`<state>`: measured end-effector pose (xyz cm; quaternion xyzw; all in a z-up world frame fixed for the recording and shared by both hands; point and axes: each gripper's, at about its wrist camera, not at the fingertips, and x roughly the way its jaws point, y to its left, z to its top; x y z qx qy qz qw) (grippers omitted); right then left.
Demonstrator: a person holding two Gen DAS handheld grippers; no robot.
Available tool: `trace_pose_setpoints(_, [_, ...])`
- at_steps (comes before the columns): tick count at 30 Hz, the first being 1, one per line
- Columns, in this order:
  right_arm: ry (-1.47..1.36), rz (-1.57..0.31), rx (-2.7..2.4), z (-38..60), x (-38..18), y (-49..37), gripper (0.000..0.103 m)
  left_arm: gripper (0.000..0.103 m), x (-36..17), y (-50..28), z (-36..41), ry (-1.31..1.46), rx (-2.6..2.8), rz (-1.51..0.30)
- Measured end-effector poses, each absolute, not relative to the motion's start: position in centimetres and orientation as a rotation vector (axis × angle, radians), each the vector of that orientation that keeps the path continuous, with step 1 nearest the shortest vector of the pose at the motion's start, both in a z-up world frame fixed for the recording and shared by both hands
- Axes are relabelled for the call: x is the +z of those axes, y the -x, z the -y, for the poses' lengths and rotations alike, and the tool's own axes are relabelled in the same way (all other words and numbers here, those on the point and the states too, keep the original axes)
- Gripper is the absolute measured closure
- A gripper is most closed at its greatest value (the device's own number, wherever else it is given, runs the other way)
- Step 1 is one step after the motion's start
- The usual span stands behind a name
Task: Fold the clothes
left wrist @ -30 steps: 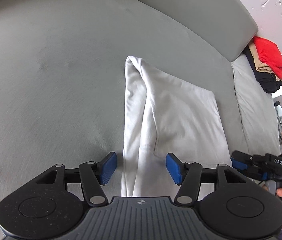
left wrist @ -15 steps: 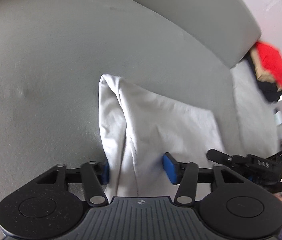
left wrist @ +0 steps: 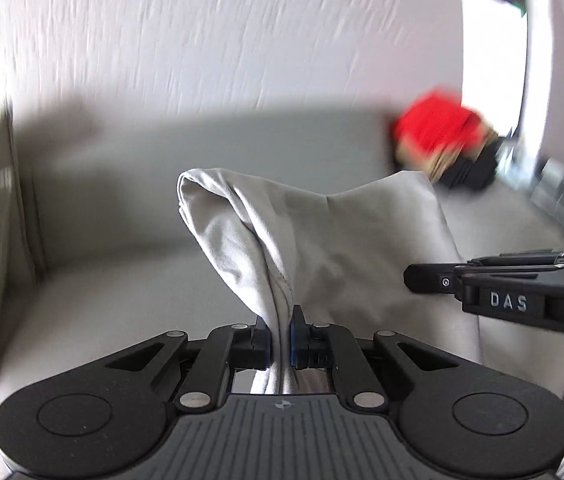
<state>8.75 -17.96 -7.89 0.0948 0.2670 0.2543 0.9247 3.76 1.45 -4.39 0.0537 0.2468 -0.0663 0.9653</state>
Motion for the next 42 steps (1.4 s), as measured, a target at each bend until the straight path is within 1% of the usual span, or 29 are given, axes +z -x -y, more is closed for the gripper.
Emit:
trace_pose_setpoints(3, [-0.247, -0.437, 0.471, 22.8, -3.5, -6.2, 0.099, 0.097, -0.4, -1.0, 2.3, -0.113, -0.190, -0.359])
trace_pose_setpoints(6, [-0.263, -0.353, 0.405, 27.4, 0.0, -3.6, 0.099, 0.096, 2.2, 1.0, 6.7, -0.092, -0.269, -0.266])
trace_pose_setpoints(10, [-0.272, -0.269, 0.293, 35.3, 2.9, 0.6, 0.099, 0.096, 3.8, 2.5, 13.0, -0.046, -0.384, -0.195])
trace_pose_setpoints(13, [-0.270, -0.255, 0.205, 40.2, 3.4, 2.8, 0.099, 0.096, 3.4, 3.1, 17.6, -0.003, -0.480, -0.197])
trace_pose_setpoints(17, [-0.276, -0.319, 0.092, 45.7, 0.7, 3.2, 0.099, 0.096, 0.0, 2.0, 24.2, 0.007, -0.565, -0.281])
trace_pose_setpoints(19, [-0.310, -0.371, 0.047, 47.9, -1.7, 2.4, 0.099, 0.096, -2.7, -0.3, 27.4, 0.000, -0.583, -0.356])
trace_pose_setpoints(22, [-0.344, -0.446, -0.001, 49.9, -5.5, 0.3, 0.099, 0.096, -6.9, -3.8, 30.1, -0.020, -0.577, -0.472])
trace_pose_setpoints(26, [-0.383, -0.543, -0.029, 51.4, -9.5, -3.0, 0.099, 0.096, -11.0, -8.3, 31.2, -0.019, -0.548, -0.611])
trace_pose_setpoints(31, [-0.399, -0.592, -0.059, 51.6, -11.0, -7.4, 0.099, 0.096, -12.7, -14.4, 30.5, 0.011, -0.501, -0.667])
trace_pose_setpoints(33, [-0.378, -0.596, -0.090, 51.7, -11.5, -9.2, 0.099, 0.090, -13.7, -16.7, 30.8, 0.005, -0.480, -0.694])
trace_pose_setpoints(34, [-0.375, -0.605, -0.119, 51.9, -12.1, -10.2, 0.098, 0.083, -14.5, -17.9, 31.0, 0.002, -0.466, -0.728])
trace_pose_setpoints(35, [-0.374, -0.639, -0.147, 52.4, -13.0, -11.2, 0.094, 0.079, -15.6, -19.3, 30.9, -0.002, -0.438, -0.793])
trace_pose_setpoints(36, [-0.370, -0.685, -0.175, 52.9, -13.9, -12.1, 0.086, 0.079, -16.5, -19.9, 31.0, -0.013, -0.390, -0.856])
trace_pose_setpoints(37, [-0.368, -0.705, -0.191, 53.4, -14.2, -12.1, 0.083, 0.083, -17.0, -20.3, 30.5, -0.021, -0.341, -0.890])
trace_pose_setpoints(38, [-0.365, -0.710, -0.203, 53.9, -14.3, -11.6, 0.083, 0.085, -17.3, -20.4, 29.5, -0.017, -0.315, -0.891])
trace_pose_setpoints(39, [-0.363, -0.715, -0.215, 54.3, -14.4, -11.0, 0.078, 0.084, -17.4, -20.2, 28.4, -0.018, -0.299, -0.877])
trace_pose_setpoints(40, [-0.353, -0.708, -0.223, 54.7, -14.1, -10.2, 0.070, 0.084, -17.2, -19.8, 27.7, -0.018, -0.301, -0.868])
trace_pose_setpoints(41, [-0.335, -0.701, -0.225, 54.8, -13.7, -9.4, 0.067, 0.085, -17.0, -19.4, 27.0, -0.017, -0.307, -0.861])
trace_pose_setpoints(42, [-0.319, -0.704, -0.214, 54.9, -13.3, -8.7, 0.066, 0.086, -16.9, -19.0, 26.4, -0.016, -0.313, -0.854])
